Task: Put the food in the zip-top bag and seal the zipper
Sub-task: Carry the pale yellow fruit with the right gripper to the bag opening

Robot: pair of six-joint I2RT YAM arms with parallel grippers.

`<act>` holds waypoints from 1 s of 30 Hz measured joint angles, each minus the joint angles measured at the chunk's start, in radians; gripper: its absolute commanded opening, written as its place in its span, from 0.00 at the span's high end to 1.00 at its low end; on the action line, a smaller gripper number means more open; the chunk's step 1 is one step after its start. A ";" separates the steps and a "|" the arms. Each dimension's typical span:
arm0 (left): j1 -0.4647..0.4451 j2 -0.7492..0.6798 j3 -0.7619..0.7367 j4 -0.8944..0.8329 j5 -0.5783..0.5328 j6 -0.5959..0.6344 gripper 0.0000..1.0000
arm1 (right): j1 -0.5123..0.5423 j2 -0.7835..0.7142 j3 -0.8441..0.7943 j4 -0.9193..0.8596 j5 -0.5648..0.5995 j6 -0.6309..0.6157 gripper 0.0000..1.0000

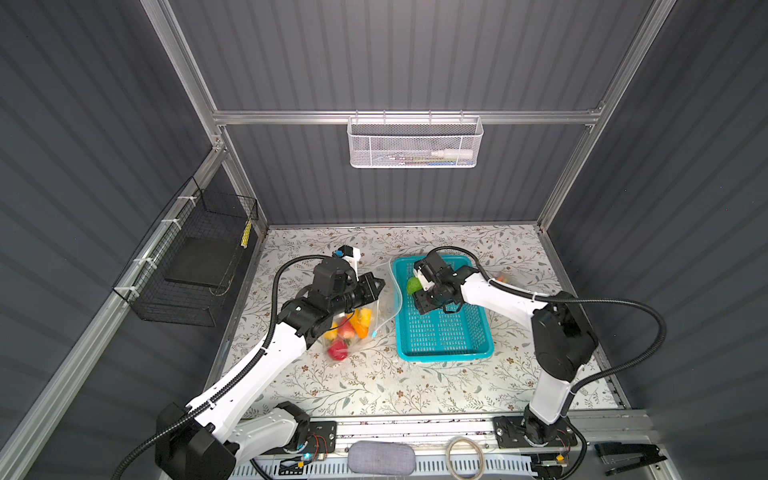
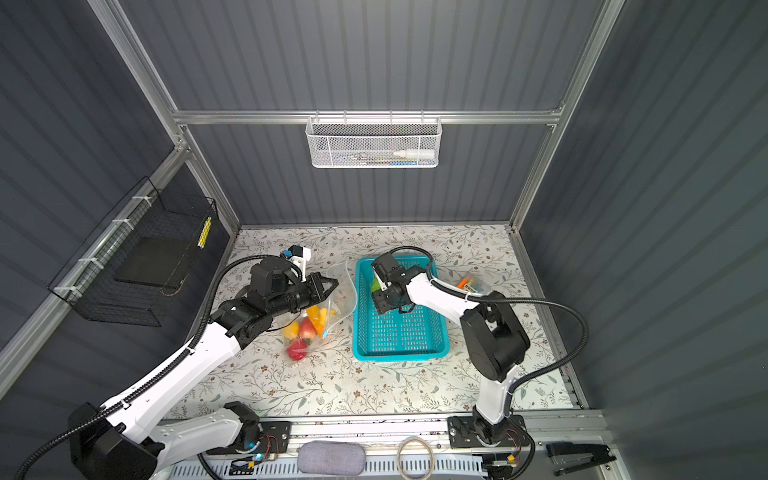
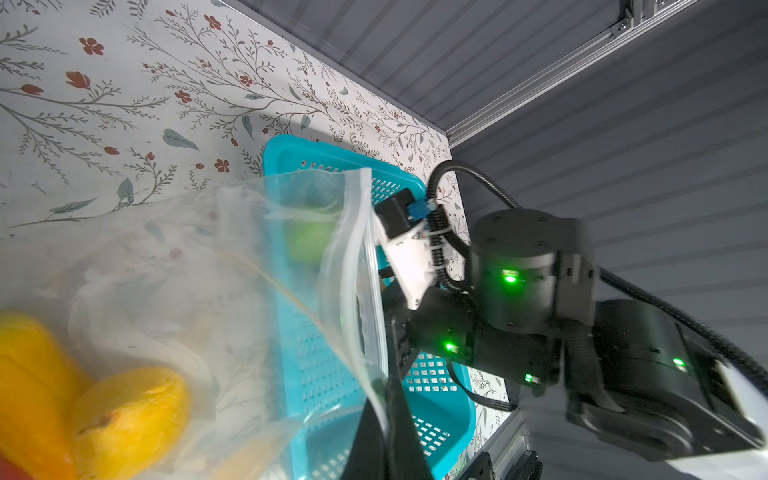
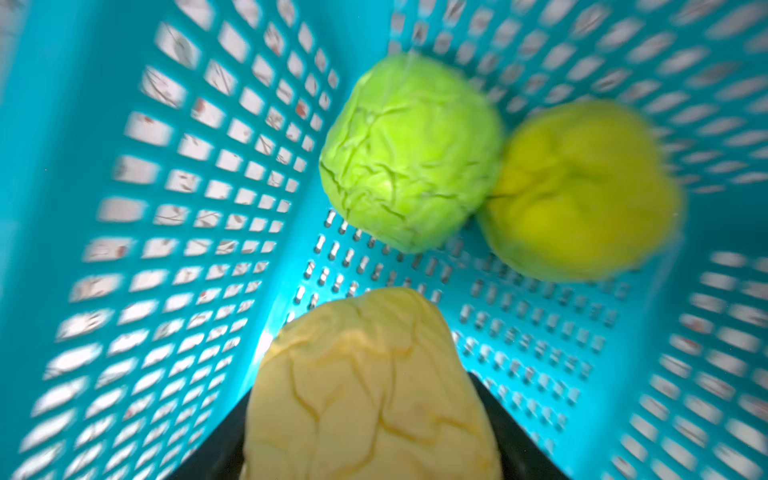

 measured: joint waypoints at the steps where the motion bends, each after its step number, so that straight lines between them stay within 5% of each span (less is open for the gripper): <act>1: 0.000 0.000 0.000 0.000 0.000 0.000 1.00 | -0.002 -0.027 -0.006 -0.003 -0.005 0.001 0.36; 15: 0.000 0.000 0.000 0.003 0.001 0.000 1.00 | 0.008 -0.354 -0.073 0.092 -0.360 0.022 0.38; 21: 0.000 0.000 0.000 0.003 0.001 -0.001 1.00 | 0.031 -0.369 -0.066 0.178 -0.459 0.060 0.38; 30: 0.000 0.000 0.000 0.000 0.003 -0.001 1.00 | 0.100 -0.264 -0.026 0.217 -0.458 0.081 0.39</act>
